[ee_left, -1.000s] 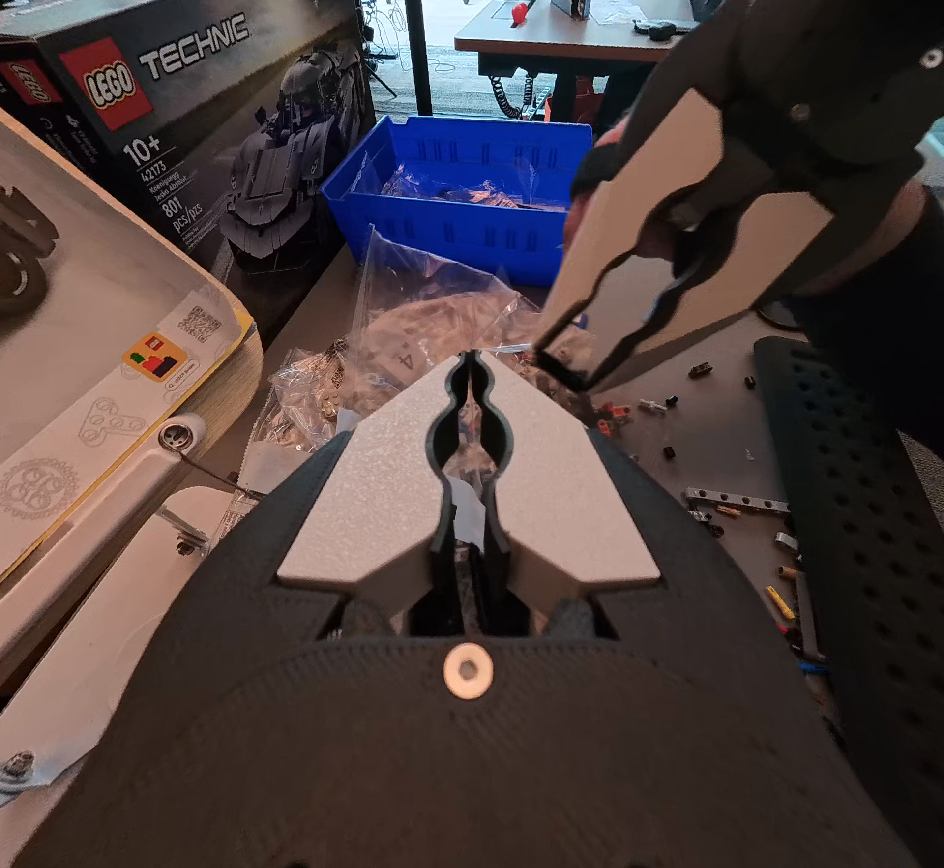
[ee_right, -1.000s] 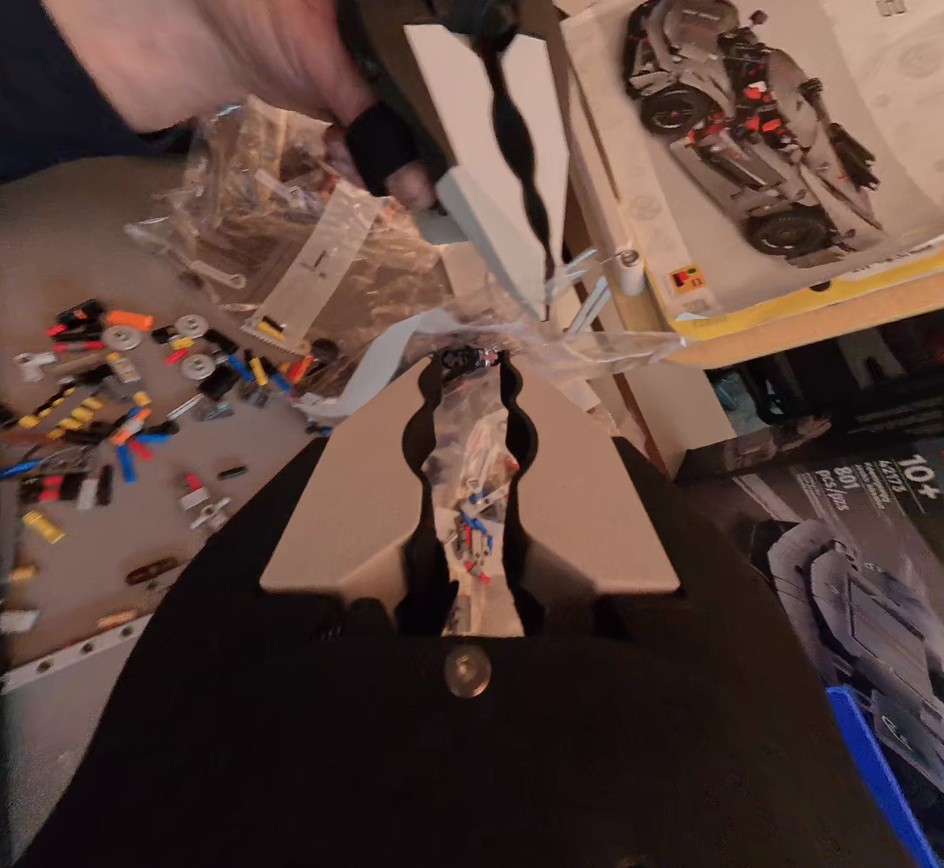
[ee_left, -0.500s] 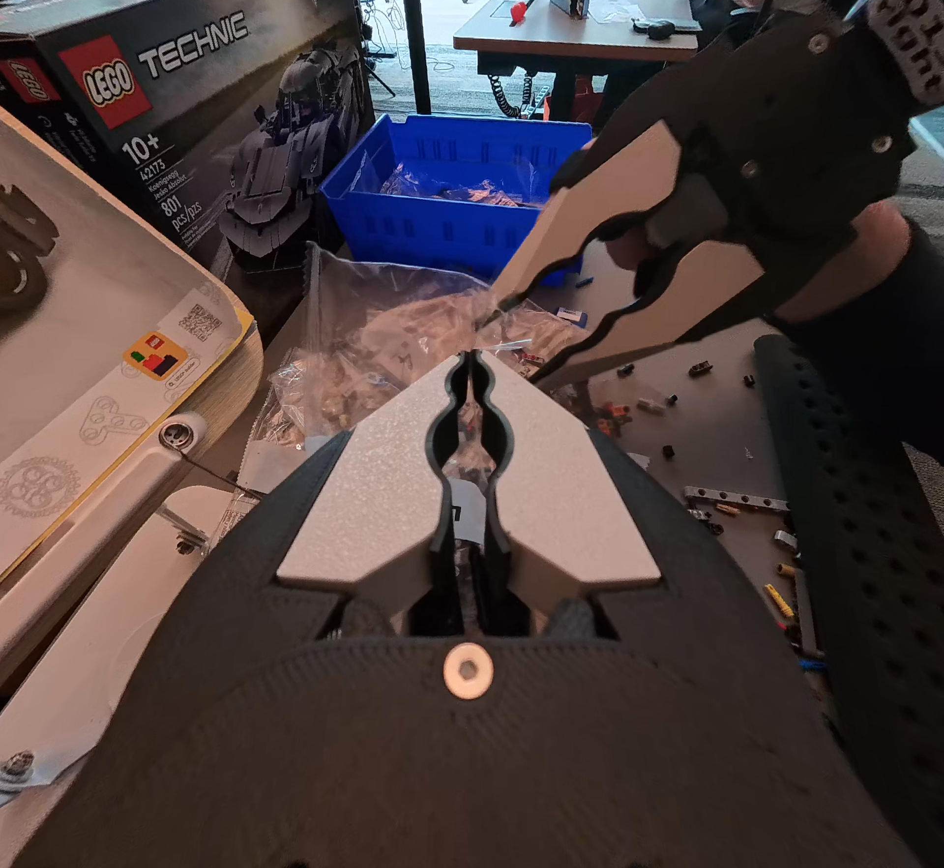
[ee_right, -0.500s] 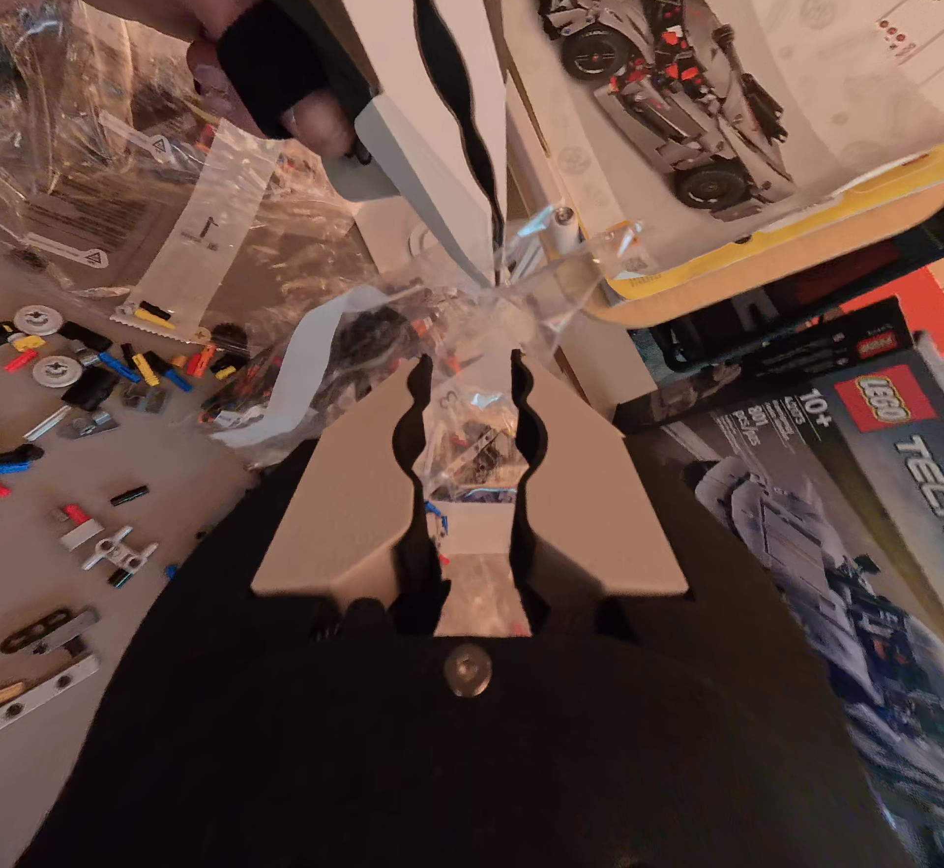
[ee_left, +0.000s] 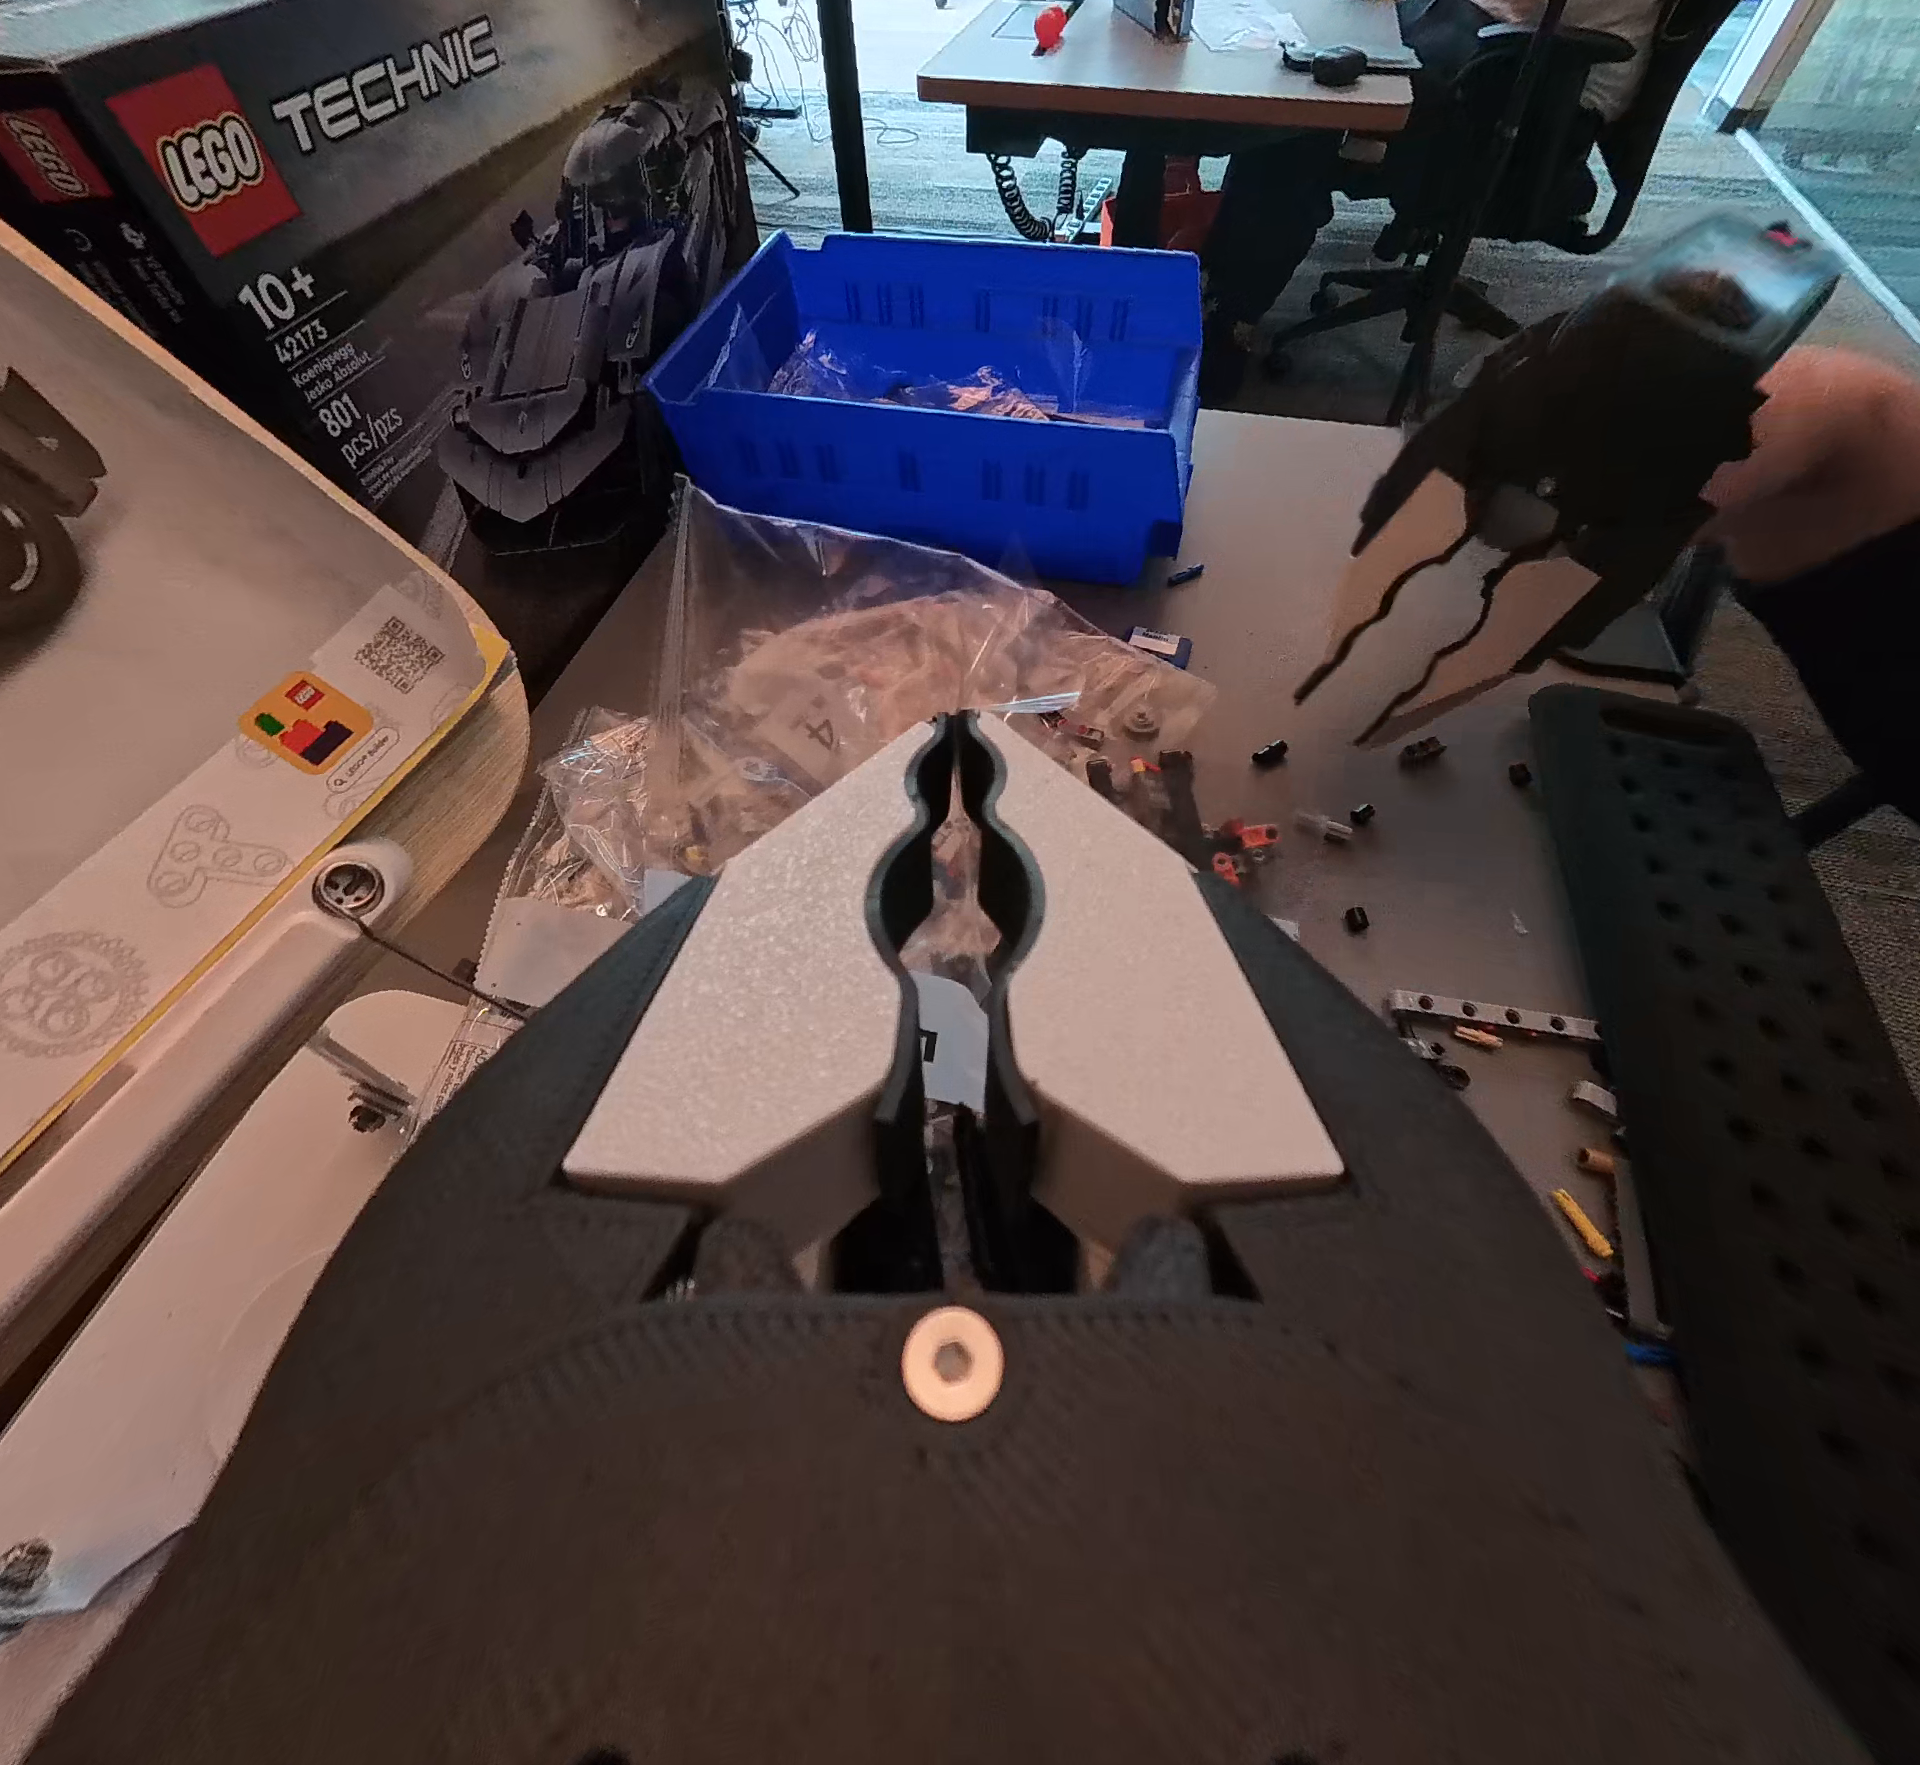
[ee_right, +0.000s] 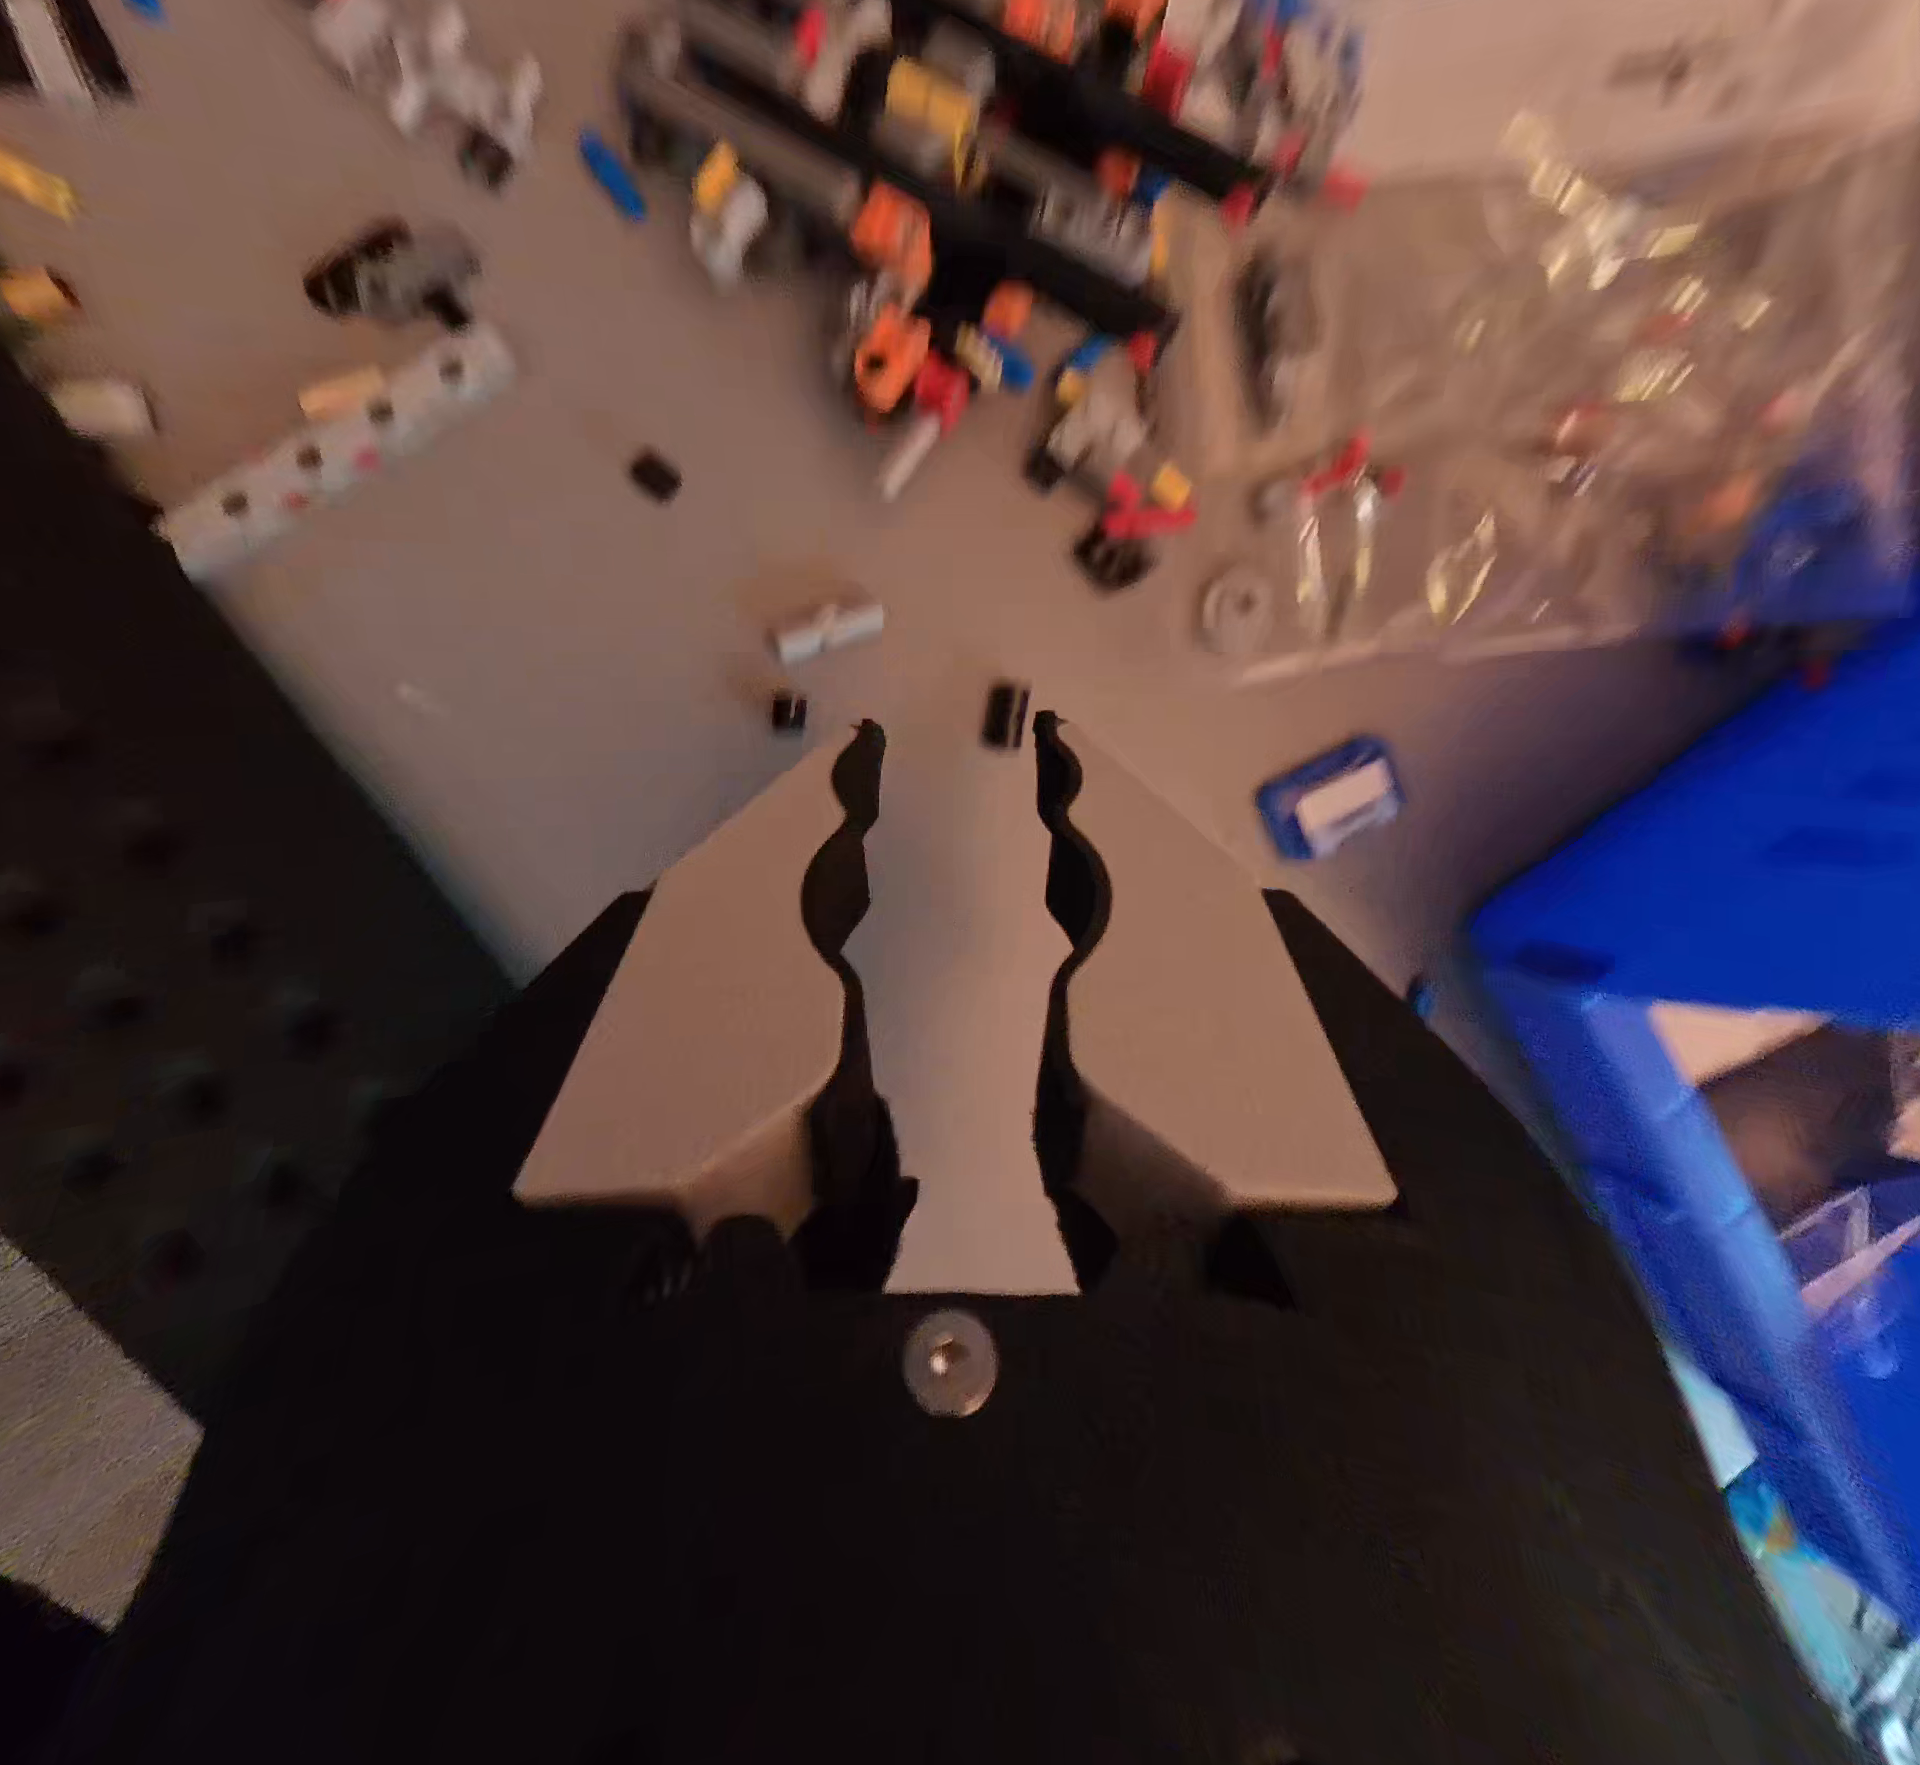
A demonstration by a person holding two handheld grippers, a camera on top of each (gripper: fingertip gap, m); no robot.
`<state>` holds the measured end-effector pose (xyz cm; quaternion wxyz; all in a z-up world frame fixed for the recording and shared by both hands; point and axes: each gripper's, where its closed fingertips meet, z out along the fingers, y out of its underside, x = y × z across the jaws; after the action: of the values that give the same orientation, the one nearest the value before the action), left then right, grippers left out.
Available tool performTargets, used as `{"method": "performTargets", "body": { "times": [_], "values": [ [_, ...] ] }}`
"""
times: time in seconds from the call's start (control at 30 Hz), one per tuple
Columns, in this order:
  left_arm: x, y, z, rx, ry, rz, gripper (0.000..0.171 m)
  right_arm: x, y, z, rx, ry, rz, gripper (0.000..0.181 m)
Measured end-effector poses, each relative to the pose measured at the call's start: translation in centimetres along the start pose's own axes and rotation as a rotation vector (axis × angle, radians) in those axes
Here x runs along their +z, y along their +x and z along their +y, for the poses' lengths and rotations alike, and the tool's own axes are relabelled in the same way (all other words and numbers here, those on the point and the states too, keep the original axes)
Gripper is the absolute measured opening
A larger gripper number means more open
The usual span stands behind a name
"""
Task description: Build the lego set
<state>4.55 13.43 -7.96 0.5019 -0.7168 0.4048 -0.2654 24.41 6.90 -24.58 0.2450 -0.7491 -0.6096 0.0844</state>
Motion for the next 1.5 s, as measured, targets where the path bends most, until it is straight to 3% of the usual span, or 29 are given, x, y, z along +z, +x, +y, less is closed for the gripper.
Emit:
{"method": "performTargets", "body": {
  "times": [0.13, 0.4, 0.53, 0.83, 1.03, 1.23, 1.4, 1.5],
  "values": [
    [0.3, 0.1, 0.1, 0.001, -0.008, 0.003, 0.000, -0.2, -1.0, 3.5, 0.073, -0.054, -0.025, 0.029],
    [0.6, 0.3, 0.3, 0.003, -0.017, 0.005, 0.000, -0.1, -1.8, 6.3, 0.155, -0.069, -0.061, 0.028],
    [0.5, 0.2, 0.3, 0.002, -0.015, 0.003, 0.000, -0.7, -2.6, 4.9, 0.159, 0.031, -0.098, 0.028],
    [0.5, 0.2, 0.3, 0.002, -0.015, 0.005, 0.000, 0.1, -3.9, 4.9, 0.110, -0.016, -0.094, 0.029],
    [0.4, 0.2, 0.3, 0.002, -0.012, 0.004, 0.000, 1.0, -4.1, 3.9, 0.045, 0.004, -0.097, 0.000],
    [0.3, 0.1, 0.3, 0.001, -0.011, 0.005, 0.000, 0.2, -3.3, 2.9, 0.061, 0.048, -0.080, 0.000],
    [0.2, 0.0, 0.2, -0.001, -0.007, 0.004, 0.000, -0.8, -3.4, 4.1, 0.108, 0.013, -0.099, 0.023],
    [0.2, 0.1, 0.2, 0.001, -0.008, 0.004, 0.000, -0.4, -3.3, 4.9, 0.130, -0.006, -0.097, 0.025]
  ]
}}
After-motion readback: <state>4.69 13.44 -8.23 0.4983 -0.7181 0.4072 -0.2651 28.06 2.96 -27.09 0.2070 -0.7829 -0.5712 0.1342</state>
